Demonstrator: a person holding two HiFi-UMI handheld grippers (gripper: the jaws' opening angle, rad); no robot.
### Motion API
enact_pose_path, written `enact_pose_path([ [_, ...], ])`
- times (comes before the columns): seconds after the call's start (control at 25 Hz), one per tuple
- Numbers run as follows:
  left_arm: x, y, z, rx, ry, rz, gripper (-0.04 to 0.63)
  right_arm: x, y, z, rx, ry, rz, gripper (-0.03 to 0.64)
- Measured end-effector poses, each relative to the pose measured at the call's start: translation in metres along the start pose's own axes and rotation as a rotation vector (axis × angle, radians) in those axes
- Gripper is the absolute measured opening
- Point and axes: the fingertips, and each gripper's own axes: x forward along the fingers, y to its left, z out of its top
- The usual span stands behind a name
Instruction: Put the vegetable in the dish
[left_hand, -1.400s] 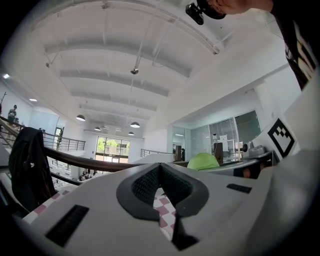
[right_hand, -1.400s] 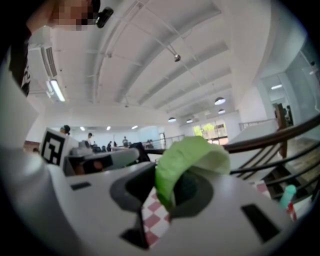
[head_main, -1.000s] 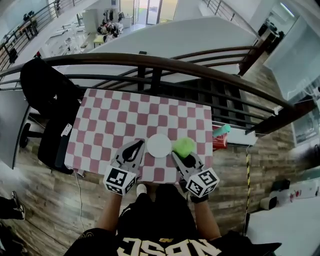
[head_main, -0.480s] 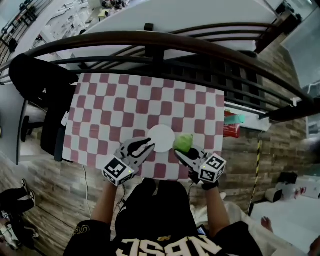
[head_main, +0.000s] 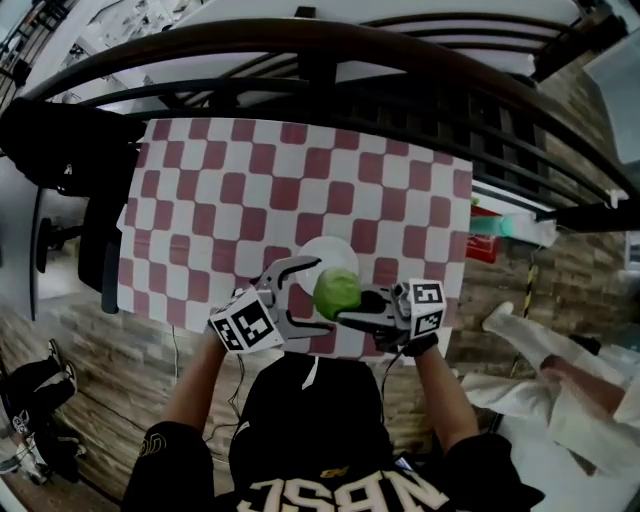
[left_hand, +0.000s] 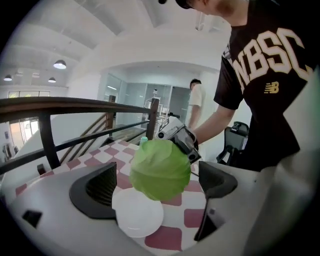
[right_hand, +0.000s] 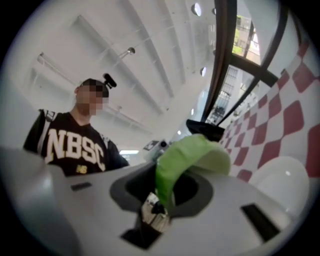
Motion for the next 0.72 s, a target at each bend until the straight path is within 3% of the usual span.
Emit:
enact_pose_path([
  [0.12, 0.006, 0.000, -0.003, 0.039, 0.012, -0.016, 0.511, 0.012, 0.000, -0.001, 0.033, 0.014, 0.062, 0.092],
  [0.44, 0.007, -0.010, -0.001, 0.056, -0.013, -0.068, 0.509, 0.022, 0.009, 0.000, 0.047, 0.006, 0.171, 0.092],
  [0.6, 0.003, -0.009, 0.008, -0.004, -0.025, -0.087, 0.508, 0.022, 0.013, 0.005, 0.068, -0.035, 0.211, 0.092],
  [0.72, 0.000, -0.003, 0.012, -0.115, -0.064, -0.103, 0.505, 0.022, 0.009, 0.013, 0.136, -0.074, 0.219, 0.094],
])
